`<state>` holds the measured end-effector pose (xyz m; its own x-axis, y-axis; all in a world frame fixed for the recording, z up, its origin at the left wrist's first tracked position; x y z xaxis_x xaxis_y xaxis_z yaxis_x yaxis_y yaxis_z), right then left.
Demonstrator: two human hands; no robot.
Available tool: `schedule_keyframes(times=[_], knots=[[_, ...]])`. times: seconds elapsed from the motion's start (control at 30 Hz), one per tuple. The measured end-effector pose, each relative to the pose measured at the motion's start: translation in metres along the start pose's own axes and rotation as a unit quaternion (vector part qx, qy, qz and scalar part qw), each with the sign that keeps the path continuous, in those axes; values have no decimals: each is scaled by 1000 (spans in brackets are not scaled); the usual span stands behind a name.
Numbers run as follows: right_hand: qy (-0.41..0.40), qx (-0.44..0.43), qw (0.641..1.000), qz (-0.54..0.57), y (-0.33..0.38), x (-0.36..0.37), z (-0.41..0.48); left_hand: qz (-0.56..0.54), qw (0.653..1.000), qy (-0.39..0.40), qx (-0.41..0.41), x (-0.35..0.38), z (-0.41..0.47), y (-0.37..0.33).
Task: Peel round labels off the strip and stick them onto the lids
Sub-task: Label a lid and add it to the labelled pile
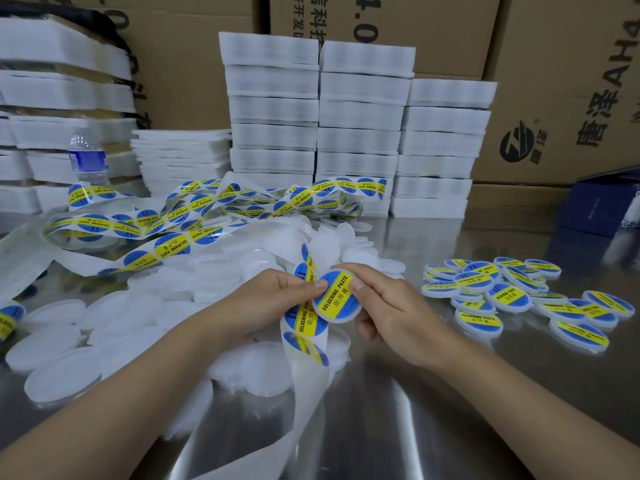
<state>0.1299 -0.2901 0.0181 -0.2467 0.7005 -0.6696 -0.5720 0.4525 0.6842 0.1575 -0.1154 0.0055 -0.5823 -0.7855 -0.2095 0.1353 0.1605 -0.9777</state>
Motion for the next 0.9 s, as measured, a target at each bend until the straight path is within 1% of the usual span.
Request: schedule_keyframes(times=[0.13,0.23,0.3,0.37,0.43,0.47,0.53,0.57,0.6,0.67,0.7,0.73,0.83,0.9], knots=[[20,10,999,-38,-2,5,1,-27,1000,-3,11,1,-2,-3],[14,17,999,-42,-5,7,3,-17,1000,-18,16,0,-3,-4],[7,9,1000,-26,-6,8,4,-7,999,-38,24,-2,-2,-5],[-3,3,1000,12,-7,9,5,0,998,-51,27,-2,-1,-5],[-45,2,999,28,-10,5,6,-1,998,-50,28,-2,0,-4],[-92,6,996,11,-13,-1,6,-4,998,-46,30,-2,-1,-4],[-209,40,975,-68,-22,-21,6,2,999,-31,38,-3,0,-5],[-256,81,956,-116,-28,-32,4,4,999,-23,40,-5,0,-4],[-283,141,935,-161,-37,-43,2,-2,999,-13,39,-5,0,-4],[-288,283,885,-233,-55,-61,-6,2,999,0,41,-3,-2,-4],[-283,335,863,-253,-62,-67,-10,5,999,2,46,-3,-1,-3],[-282,366,847,-265,-68,-71,-13,1,999,0,48,-2,-2,-4],[-293,402,820,-283,-76,-77,-16,-7,998,-9,60,-3,0,-4],[-301,412,807,-299,-78,-77,-17,10,997,-28,72,-5,1,-6]])
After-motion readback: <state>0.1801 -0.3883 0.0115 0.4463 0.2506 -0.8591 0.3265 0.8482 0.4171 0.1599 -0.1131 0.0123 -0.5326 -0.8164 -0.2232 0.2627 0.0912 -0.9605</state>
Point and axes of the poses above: each hand's wrist, its own z-axis towards the middle knuckle, its own x-axis out of the palm, y = z × x, the point moved 3 cm from there along z, towards the middle knuckle, and after that the axes turned 12 degrees about y, right-handed, at the moved point
